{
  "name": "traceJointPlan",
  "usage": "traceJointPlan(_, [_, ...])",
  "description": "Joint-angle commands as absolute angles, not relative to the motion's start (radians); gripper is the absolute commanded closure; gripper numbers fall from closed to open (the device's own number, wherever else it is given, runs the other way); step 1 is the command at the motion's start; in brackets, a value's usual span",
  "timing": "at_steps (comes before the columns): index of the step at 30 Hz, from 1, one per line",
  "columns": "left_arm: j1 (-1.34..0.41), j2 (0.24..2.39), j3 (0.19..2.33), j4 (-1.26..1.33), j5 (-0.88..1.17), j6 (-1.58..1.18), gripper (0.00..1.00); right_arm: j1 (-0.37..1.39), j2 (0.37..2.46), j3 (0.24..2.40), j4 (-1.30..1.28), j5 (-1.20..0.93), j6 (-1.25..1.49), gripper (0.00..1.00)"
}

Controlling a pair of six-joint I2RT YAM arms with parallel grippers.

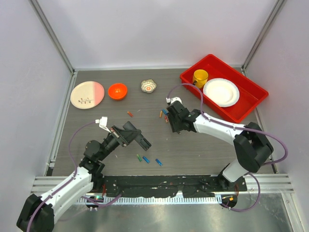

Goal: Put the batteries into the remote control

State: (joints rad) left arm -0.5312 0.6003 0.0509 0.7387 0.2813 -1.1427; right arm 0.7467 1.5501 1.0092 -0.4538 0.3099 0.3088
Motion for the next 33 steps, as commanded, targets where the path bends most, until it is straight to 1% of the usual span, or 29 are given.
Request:
traceJointPlan(1, [-0.535, 0.614, 0.037, 0.781, 0.305, -1.126, 1.00, 0.738, 1.566, 1.003, -0.407, 0.152, 0.089, 0.55])
traceJointPlan(8, [-0.535, 0.606, 0.034, 0.782, 0.307, -1.127, 1.00, 0.721, 1.641, 1.060, -0.419, 0.117, 0.051, 0.58])
traceJointPlan(14, [-0.535, 0.601, 0.031, 0.776, 0.305, -1.127, 1.00, 0.704, 1.690, 1.080, -0.416, 0.114, 0.048, 0.64])
traceJointPlan(33, [-0.535, 0.630, 0.034, 0.788, 0.310, -1.124, 1.00, 0.683, 1.738, 1.060, -0.400, 0.126, 0.060, 0.67])
